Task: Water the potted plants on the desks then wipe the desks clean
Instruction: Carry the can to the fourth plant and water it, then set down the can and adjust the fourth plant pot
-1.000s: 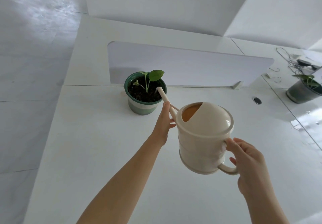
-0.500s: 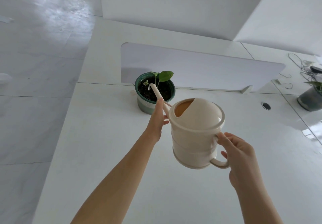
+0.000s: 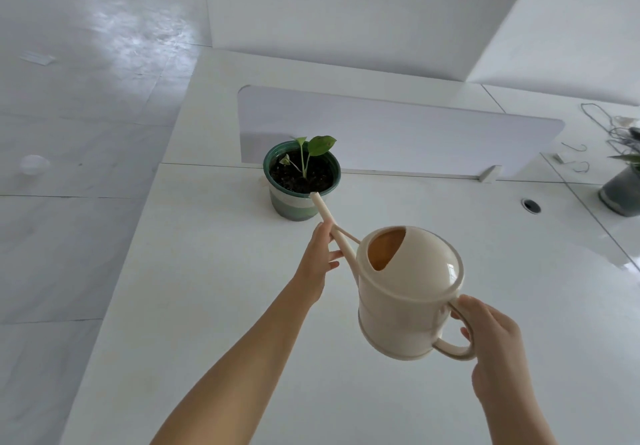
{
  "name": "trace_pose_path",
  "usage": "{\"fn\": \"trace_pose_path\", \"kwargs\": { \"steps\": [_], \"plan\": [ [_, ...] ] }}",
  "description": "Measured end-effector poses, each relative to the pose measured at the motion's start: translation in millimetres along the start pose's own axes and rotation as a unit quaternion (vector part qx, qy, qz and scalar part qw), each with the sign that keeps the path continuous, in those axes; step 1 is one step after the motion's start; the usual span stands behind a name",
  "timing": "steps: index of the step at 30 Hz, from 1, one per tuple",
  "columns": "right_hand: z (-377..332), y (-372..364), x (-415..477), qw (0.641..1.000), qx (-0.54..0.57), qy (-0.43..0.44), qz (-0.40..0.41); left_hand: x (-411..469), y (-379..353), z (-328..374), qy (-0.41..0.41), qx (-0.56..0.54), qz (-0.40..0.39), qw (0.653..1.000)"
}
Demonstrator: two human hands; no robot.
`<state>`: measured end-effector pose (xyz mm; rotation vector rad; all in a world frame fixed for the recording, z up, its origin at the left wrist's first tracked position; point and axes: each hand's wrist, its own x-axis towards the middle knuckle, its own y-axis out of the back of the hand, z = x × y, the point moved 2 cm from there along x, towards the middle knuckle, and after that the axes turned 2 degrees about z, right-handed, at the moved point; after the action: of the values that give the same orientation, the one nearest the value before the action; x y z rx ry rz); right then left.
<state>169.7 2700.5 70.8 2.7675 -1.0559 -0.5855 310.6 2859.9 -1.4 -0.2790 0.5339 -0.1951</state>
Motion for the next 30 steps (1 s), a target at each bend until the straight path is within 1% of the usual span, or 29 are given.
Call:
{"fn": "trace_pose_path", "kwargs": {
  "steps": [4, 9, 18, 23, 30],
  "plan": [
    [19.3, 16.8, 3.3, 0.999, -0.031, -0.02, 0.022, -19.7, 7.0, -19.3, 0.006, 0.03, 0.015, 0.999],
    [41.1, 25.3, 7.1, 0.998, -0.051, -0.048, 0.005, -44.2, 16.6, -39.8, 0.013, 0.046, 0.061, 0.997],
    [70.3, 12.9, 19.8, 0.994, -0.065, -0.062, -0.061, -77.4, 41.1, -56.6, -0.005, 0.0, 0.132, 0.991],
    [76.6, -1.5, 24.4, 0.991, -0.076, -0.061, -0.095, -92.9, 53.3, -58.8, -0.032, -0.035, 0.175, 0.983],
    [80.3, -21.6, 25.2, 0.985, -0.086, -0.066, -0.131, -109.5, 70.8, -61.0, -0.052, -0.055, 0.207, 0.975]
  ]
}}
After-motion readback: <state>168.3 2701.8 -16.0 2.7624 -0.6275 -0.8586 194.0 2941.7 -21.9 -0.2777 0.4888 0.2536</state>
